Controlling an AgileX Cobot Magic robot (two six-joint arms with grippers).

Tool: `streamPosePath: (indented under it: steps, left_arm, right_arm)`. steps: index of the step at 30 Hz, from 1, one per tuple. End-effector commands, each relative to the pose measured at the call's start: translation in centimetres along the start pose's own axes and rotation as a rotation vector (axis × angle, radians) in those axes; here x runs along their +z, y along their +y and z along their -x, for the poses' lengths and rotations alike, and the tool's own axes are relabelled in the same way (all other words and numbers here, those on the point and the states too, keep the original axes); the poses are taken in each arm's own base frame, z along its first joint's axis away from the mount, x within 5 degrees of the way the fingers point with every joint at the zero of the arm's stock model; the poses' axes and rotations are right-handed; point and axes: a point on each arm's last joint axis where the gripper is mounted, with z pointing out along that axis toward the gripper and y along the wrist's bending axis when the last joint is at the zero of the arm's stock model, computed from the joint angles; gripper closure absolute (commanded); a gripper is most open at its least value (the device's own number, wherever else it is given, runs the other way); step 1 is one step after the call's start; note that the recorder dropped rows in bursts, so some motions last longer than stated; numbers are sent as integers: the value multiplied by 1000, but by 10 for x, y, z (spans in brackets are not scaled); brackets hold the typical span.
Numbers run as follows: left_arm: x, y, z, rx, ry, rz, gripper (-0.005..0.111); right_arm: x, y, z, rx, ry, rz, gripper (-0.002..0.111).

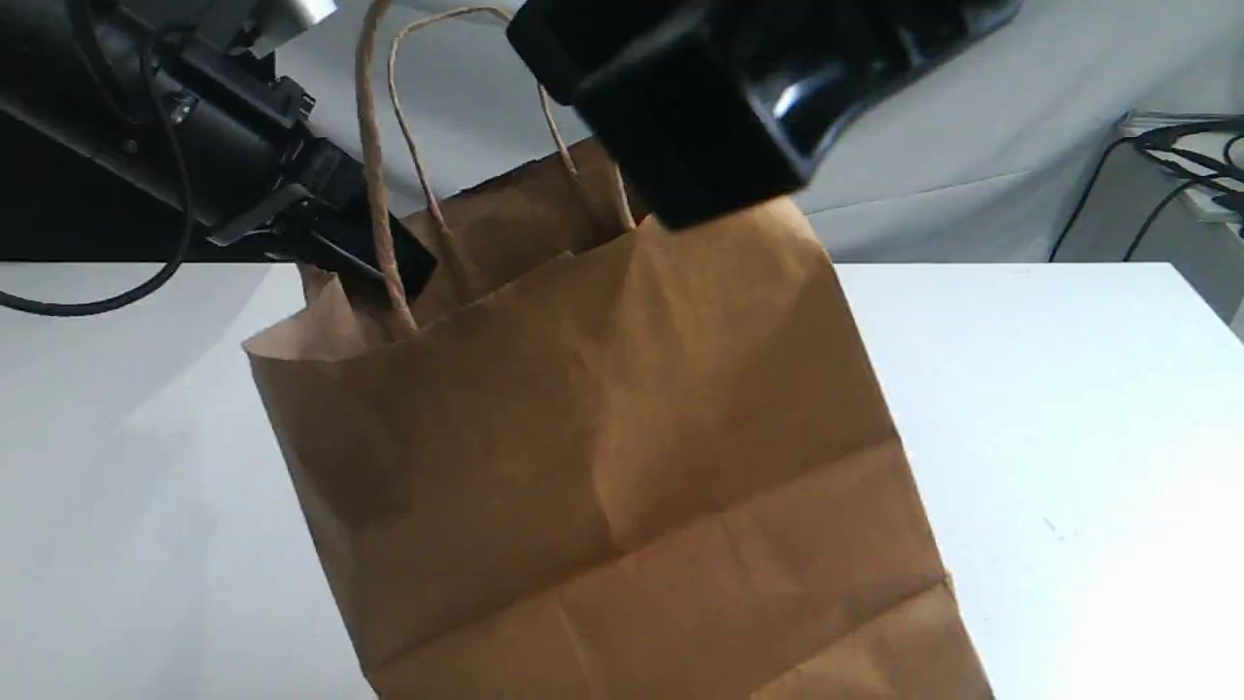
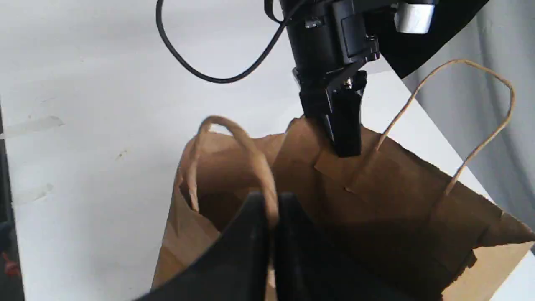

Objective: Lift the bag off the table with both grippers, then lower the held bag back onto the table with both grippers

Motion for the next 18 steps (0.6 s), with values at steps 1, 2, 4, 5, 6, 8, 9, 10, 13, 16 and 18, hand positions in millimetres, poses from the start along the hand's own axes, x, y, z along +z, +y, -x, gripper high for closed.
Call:
streamPosePath:
  steps: [1,2,4,5,6,8,9,10,13,16,18]
  left_arm:
    - [-22,-12,17,43,-76,39,107]
    - [-26,-14,20,52,-88,44,107]
    - [-35,-19,29,79,-119,58,107]
    - [-38,-20,32,88,-132,63,107]
    - [-41,-22,34,97,-140,67,107]
    - [-44,-24,37,107,-151,72,107]
    - [-45,-24,38,111,-153,75,107]
    - [-45,-24,38,115,-153,81,107]
    - [-45,-23,38,125,-146,90,107]
    - [-45,-20,36,133,-122,120,107]
    - [-45,-20,35,134,-116,128,107]
  right_arm:
    - [-10,-3,3,-17,-42,-39,108]
    - [-10,-3,3,-17,-52,-42,108]
    - [-10,-3,3,-18,-76,-49,108]
    - [-11,-3,2,-18,-91,-53,108]
    - [-10,-2,1,-18,-113,-59,108]
    - [-8,-1,-3,-18,-145,-68,108]
    - [-6,0,-7,-19,-170,-76,108]
    - [-4,1,-11,-19,-189,-81,108]
    - [1,4,-23,-3,-246,-95,108]
    - [5,7,-35,43,-309,-105,108]
    - [7,10,-44,72,-338,-107,108]
